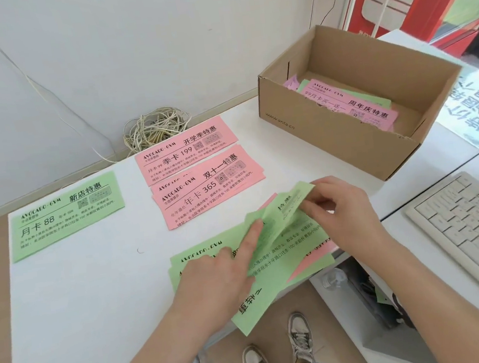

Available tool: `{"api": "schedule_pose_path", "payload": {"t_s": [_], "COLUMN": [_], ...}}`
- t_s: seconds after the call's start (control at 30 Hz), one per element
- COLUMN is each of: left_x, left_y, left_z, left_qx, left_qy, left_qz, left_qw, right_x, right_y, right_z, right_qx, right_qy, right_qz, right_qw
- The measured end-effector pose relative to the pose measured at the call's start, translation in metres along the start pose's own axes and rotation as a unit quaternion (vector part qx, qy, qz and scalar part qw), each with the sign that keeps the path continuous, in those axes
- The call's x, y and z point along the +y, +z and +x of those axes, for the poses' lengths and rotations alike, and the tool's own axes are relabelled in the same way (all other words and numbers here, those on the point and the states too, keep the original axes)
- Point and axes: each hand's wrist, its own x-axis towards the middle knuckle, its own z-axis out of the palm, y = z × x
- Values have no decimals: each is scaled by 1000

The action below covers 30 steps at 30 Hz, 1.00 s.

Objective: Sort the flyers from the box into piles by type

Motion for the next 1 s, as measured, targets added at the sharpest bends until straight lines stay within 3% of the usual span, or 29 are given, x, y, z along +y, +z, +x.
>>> {"api": "schedule_pose_path", "payload": {"t_s": [0.07, 0.13, 0.23, 0.3, 0.37, 0.8, 1.0], "left_x": [-6, -17, -27, -27, -25, -9, -9], "left_y": [-1, -4, -8, -7, -4, -10, -10], "left_z": [2, 1, -5, -9, -11, -7, -6], "left_qx": [10, 3, 23, 44, 51, 34, 38], "left_qy": [-42, -106, -172, -185, -188, -230, -235], "left_qz": [-5, -59, -167, -202, -208, -149, -138], "left_qw": [999, 993, 970, 961, 959, 961, 961], "right_x": [-7, -5, 10, 20, 25, 16, 15], "right_y": [-1, -8, -18, -19, -16, -19, -32], "right_z": [6, 12, 12, 8, 6, 24, 39], "right_qx": [16, 11, -117, -234, -293, -375, -415], "right_qy": [53, 78, 56, 25, -4, -167, -167], "right_qz": [137, 168, 21, -115, -204, -412, -383], "right_qw": [989, 983, 991, 965, 934, 813, 808]}}
